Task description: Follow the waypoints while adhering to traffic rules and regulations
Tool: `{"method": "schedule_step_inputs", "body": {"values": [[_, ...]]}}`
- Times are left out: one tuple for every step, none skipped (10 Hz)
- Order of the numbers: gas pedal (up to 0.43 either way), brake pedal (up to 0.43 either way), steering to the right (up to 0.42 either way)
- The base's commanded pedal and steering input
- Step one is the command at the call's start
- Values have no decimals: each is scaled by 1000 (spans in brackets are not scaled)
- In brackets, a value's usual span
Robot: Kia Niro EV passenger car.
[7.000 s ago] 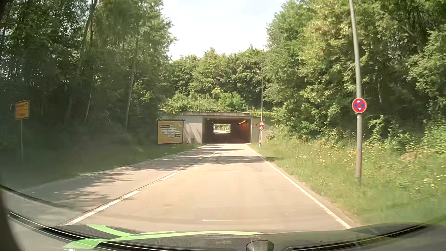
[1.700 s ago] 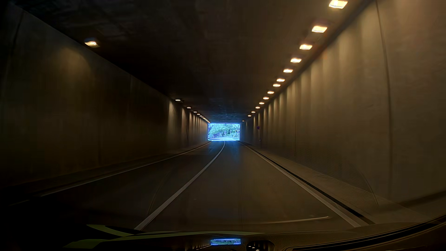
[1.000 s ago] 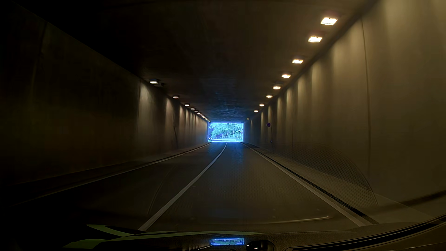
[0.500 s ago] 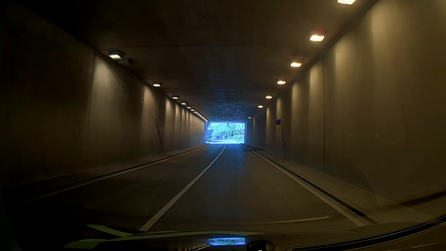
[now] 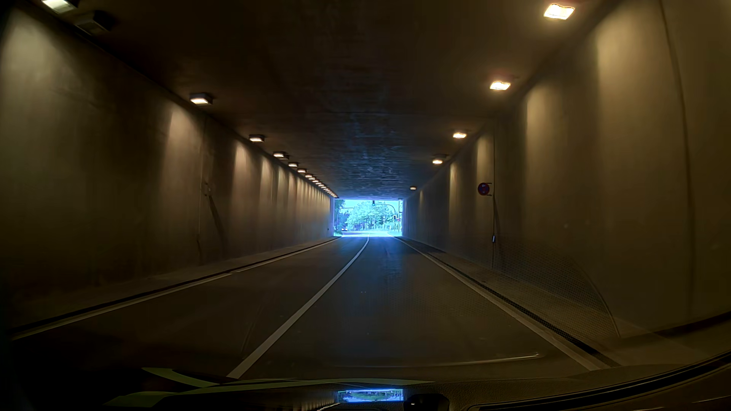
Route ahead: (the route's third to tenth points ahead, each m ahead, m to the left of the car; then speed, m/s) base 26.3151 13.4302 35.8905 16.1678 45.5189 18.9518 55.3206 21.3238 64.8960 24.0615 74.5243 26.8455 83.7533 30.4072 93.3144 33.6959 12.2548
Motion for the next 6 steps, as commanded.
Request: {"method": "schedule_step_inputs", "body": {"values": [[79,0,-3],[79,0,-4],[79,0,-4],[79,0,-4],[79,0,-4],[79,0,-4]]}}
